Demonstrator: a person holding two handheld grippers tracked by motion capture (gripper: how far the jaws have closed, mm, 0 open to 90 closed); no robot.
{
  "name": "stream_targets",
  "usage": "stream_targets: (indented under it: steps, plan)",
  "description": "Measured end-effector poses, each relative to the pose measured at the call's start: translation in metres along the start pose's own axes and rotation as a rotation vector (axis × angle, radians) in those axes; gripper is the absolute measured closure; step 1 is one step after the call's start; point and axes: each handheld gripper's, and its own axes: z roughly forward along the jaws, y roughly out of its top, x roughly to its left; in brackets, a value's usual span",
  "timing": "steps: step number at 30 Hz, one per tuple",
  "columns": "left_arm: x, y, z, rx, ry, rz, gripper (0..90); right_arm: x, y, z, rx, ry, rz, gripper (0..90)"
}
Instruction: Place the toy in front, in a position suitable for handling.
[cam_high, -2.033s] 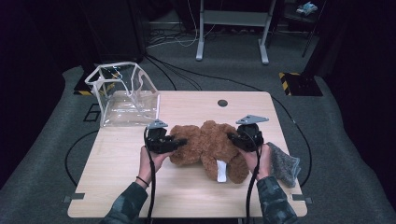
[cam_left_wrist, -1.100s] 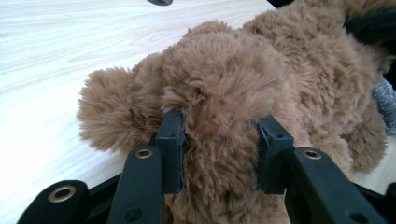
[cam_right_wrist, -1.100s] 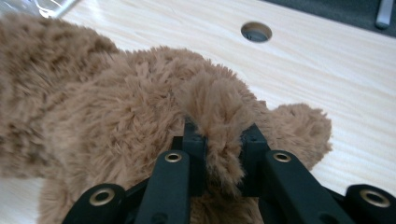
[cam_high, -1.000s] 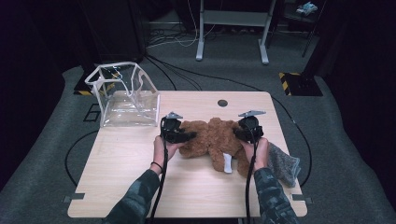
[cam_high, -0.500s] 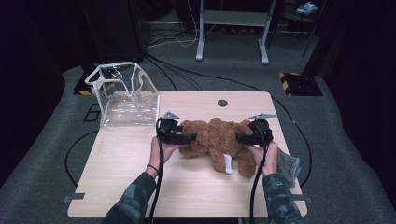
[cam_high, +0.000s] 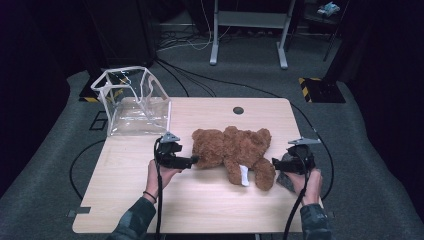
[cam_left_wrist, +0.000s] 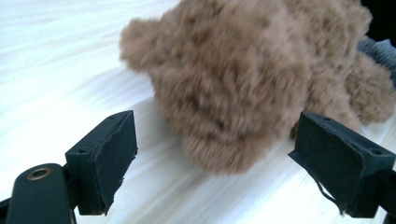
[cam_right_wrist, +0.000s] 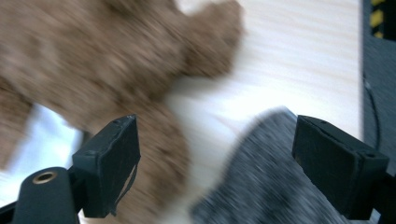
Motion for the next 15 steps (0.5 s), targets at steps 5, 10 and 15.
stream_targets:
  steps: [5,10,15]
  plan:
    - [0.0,-0.016,-0.001,0.003,0.019,-0.014,12.4,-0.022,-0.023,0.002,0.053,-0.073,0.024,14.7]
    - [0.0,-0.027,0.0,0.008,0.041,-0.003,12.3,-0.037,-0.038,0.008,0.096,-0.115,0.048,14.5]
    - [0.0,-0.03,0.003,0.012,0.027,-0.007,12.4,-0.039,-0.046,0.021,0.146,-0.112,0.078,14.4]
